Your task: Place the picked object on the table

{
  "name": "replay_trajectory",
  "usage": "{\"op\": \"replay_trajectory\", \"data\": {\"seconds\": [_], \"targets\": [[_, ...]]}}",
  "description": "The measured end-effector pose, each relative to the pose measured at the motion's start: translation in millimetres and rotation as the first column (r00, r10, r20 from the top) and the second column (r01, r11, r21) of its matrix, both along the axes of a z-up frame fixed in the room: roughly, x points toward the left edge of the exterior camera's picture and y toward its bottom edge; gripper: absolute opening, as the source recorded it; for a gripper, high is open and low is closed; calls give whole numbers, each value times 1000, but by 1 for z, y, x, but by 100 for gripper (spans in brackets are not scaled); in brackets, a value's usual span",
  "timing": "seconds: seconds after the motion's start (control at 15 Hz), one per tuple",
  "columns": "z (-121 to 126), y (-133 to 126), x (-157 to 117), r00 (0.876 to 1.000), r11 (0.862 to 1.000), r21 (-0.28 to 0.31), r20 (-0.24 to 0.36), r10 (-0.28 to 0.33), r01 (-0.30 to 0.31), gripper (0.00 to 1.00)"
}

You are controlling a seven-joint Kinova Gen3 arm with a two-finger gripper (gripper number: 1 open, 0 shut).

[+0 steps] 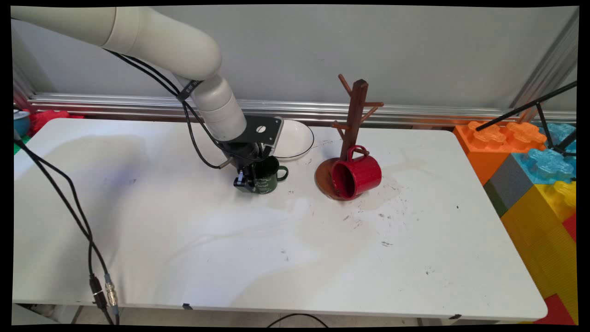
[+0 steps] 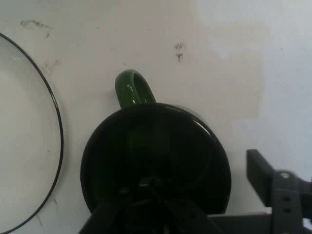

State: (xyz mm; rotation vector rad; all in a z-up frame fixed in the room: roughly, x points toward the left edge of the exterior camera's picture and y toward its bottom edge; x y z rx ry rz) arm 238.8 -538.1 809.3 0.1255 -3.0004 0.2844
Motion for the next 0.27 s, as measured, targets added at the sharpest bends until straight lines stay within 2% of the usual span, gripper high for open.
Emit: {"op": "replay_trajectory", "data": {"seconds": [0.27], "targets": [[6, -1, 1, 999, 1000, -16, -36, 3, -3, 100]]}}
